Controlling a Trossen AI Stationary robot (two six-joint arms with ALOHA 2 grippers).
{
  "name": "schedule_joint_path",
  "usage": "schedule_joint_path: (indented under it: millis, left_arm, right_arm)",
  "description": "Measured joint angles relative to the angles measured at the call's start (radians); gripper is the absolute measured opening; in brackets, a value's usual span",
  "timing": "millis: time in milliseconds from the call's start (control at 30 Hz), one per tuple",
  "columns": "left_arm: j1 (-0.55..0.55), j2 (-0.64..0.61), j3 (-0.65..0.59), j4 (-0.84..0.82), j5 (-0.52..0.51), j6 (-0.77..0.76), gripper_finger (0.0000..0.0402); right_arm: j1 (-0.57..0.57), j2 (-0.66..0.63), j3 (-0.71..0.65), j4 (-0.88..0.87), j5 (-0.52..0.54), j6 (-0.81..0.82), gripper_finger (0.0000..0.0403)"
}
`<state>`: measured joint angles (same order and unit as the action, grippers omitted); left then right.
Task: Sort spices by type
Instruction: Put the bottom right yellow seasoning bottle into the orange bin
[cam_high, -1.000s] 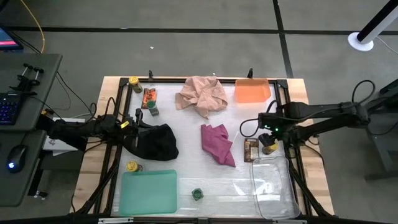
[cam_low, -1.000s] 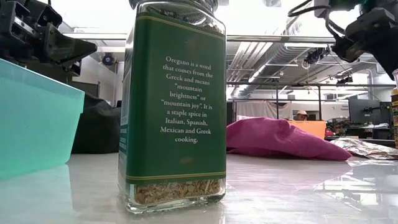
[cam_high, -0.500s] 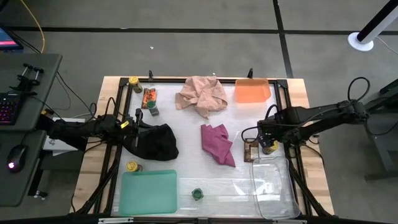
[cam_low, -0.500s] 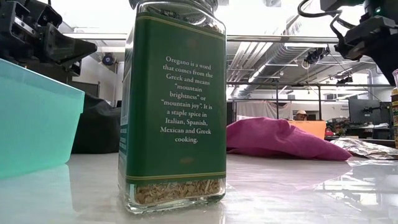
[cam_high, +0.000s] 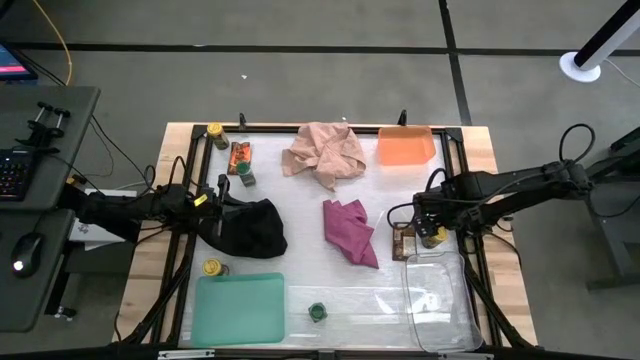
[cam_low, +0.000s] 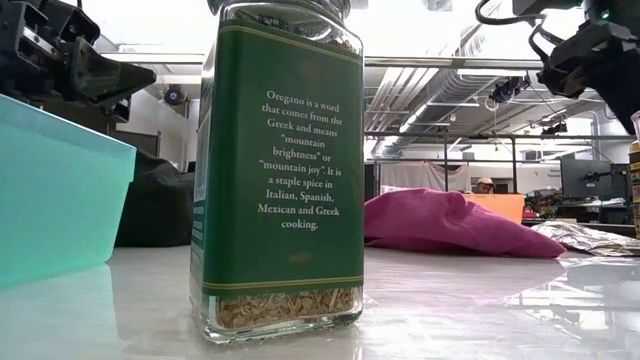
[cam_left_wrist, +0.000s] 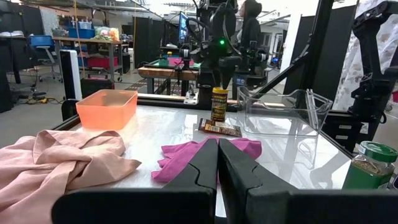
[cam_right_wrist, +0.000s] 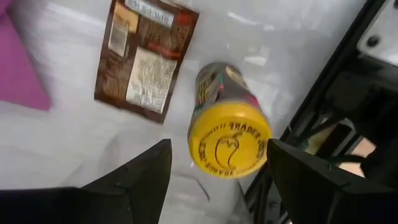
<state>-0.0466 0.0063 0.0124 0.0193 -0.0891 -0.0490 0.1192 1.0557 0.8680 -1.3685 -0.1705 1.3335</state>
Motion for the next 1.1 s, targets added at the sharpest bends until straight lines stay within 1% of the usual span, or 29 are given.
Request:
schedule_joint_path:
  millis: [167,400,500,600,733,867,1100]
  left_arm:
    - [0.000,0.000,0.000,0.000,0.000,0.000,0.0001]
    - [0.000,0.000,0.000,0.000,0.000,0.000,0.0001]
    - [0.000,0.000,0.000,0.000,0.000,0.000,0.0001]
    - [0.000,0.000,0.000,0.000,0.000,0.000,0.0001]
    - [0.000,0.000,0.000,0.000,0.000,0.000,0.0001]
    - [0.000,0.000,0.000,0.000,0.000,0.000,0.0001]
    - [0.000,0.000,0.000,0.000,0.000,0.000,0.0001]
  right_arm:
    - [0.001,0.000,0.000,0.000,-0.084,-0.062,0.0260]
    - [0.001,0.000,0.000,0.000,-0.090,-0.165,0.0260]
    - [0.001,0.000,0.000,-0.001,-0.086,-0.190,0.0260]
    - [0.001,0.000,0.000,-0.016,-0.053,-0.190,0.0262]
    - [0.001,0.000,0.000,-0.061,-0.012,-0.184,0.0287]
    - [0.000,0.000,0.000,-0.066,-0.012,-0.182,0.0313]
    - [0.000,0.000,0.000,-0.048,0.008,-0.119,0.0319]
